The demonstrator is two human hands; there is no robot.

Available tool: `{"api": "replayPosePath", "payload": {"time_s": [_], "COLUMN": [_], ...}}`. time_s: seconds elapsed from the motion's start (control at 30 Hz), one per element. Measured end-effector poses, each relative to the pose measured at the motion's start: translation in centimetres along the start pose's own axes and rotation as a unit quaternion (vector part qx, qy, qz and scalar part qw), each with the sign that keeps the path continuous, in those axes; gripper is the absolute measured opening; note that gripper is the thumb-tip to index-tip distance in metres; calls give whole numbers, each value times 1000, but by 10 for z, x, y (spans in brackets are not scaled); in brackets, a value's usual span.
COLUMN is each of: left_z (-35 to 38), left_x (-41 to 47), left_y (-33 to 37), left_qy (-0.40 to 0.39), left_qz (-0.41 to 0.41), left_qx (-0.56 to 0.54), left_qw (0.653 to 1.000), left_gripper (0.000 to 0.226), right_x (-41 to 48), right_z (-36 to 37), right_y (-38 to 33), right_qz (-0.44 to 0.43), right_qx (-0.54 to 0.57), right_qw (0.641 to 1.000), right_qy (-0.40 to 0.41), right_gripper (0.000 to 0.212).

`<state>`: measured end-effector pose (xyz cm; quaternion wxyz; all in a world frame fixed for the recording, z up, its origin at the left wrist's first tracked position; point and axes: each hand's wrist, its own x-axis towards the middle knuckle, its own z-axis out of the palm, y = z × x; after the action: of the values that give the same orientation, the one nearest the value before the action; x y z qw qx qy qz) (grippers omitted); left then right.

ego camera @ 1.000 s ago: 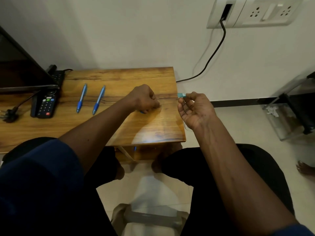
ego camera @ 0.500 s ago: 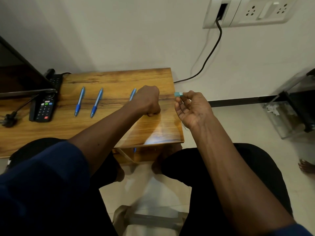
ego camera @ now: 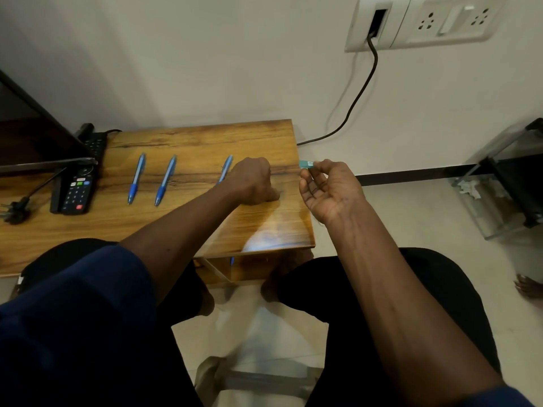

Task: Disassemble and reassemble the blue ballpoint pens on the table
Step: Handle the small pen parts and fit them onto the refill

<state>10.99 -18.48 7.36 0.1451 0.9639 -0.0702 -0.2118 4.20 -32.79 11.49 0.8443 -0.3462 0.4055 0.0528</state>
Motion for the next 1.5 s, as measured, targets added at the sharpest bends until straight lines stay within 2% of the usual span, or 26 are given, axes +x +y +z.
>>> {"api": "replayPosePath", "payload": {"time_s": [0.13, 0.3, 0.4, 0.43, 0.57, 0.67, 0.73, 0.8, 0.9, 1.0, 1.2, 1.37, 1.5], "left_z": [-10, -17, -18, -17, -10, -1, 4, 9, 16, 22, 37, 43, 52], "left_x": [1, -3, -4, -5, -10, -11, -13, -20, -39, -51, -60, -73, -83], "left_y": [-14, -23, -26, -27, -28, -23, -16, -12, -13, -21, -38, -52, -64], "left_qy": [-81, -112, -112, -97, -33, -6, 45, 81, 55, 43, 63, 59, 82], "left_qz": [-51, -82, -80, -69, 6, 45, 75, 111, 163, 181, 164, 189, 211], "left_qx": [-235, -361, -423, -423, -264, -136, -50, 43, 138, 159, 88, 136, 148], "left_qw": [967, 922, 895, 898, 964, 990, 995, 990, 975, 970, 980, 971, 963], "left_gripper": [19, 13, 14, 14, 9, 11, 7, 18, 34, 43, 62, 89, 91], "right_x": [-1, 0, -1, -1, -2, -2, -4, -5, -9, -13, -23, -24, -22], "right_z": [-2, -3, -2, -2, -3, -2, -1, -2, -4, -8, -10, -21, -25], "right_y": [-2, -1, 0, 0, 2, 3, 4, 4, 4, 6, 12, 20, 23], "right_qz": [-3, 6, 9, 9, 9, 10, 8, 3, -1, -3, -4, 5, 11], "right_qx": [3, -3, -7, -9, -15, -23, -26, -30, -35, -36, -32, -46, -48], "right_qw": [1000, 1000, 1000, 1000, 1000, 1000, 1000, 999, 999, 999, 999, 999, 998], "right_qy": [-1, 1, 3, 4, 10, 14, 15, 18, 21, 23, 22, 29, 33], "right_gripper": [19, 30, 23, 18, 10, 8, 6, 5, 6, 8, 12, 12, 22]}}
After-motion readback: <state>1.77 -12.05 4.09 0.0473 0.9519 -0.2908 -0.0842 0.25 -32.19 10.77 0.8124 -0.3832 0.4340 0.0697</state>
